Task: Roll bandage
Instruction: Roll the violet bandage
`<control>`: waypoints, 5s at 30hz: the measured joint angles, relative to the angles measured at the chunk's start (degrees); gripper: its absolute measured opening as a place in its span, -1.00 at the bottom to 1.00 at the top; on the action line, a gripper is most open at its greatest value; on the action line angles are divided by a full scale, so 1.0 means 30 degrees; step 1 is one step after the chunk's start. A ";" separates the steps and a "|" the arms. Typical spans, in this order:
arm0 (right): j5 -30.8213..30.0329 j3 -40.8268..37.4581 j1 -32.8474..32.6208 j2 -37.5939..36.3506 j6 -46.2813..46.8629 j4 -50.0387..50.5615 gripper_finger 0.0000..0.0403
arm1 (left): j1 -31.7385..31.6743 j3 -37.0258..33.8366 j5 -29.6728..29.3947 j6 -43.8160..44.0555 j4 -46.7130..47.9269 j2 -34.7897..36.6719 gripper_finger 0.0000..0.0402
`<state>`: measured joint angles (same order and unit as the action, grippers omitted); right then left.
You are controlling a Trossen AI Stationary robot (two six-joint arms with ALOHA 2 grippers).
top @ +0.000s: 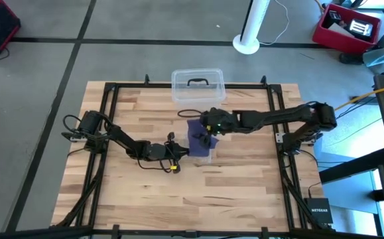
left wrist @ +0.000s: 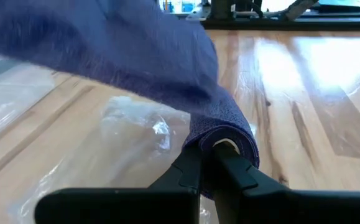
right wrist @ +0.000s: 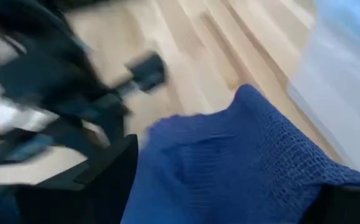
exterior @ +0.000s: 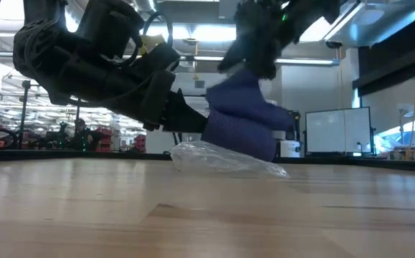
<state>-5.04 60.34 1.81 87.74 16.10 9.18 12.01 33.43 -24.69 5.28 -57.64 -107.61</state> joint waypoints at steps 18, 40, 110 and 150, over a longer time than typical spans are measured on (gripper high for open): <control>-0.2792 -0.1021 -0.2295 -0.1981 -0.0495 0.4760 0.60 | 0.0007 0.0000 0.0007 -0.0285 -0.0160 0.0007 -0.95; -0.0434 -0.5979 -0.4664 -0.1658 -0.0462 -0.2879 0.60 | 0.0124 0.0000 0.0015 -0.0328 -0.0453 0.0007 -0.95; -0.2004 -0.5989 -0.4716 -0.4208 -0.3812 -0.0442 0.12 | 0.1605 0.0036 -0.1851 -0.8908 0.0198 0.6635 -0.95; -0.3031 -1.1548 -0.2302 -0.4659 -0.5307 -1.2322 0.12 | -0.0946 0.2973 0.3606 -1.0044 0.6569 1.2014 -0.95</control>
<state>-14.13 25.69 -5.09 73.77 0.18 -27.78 9.17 42.35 -13.87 -24.85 -37.93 -71.57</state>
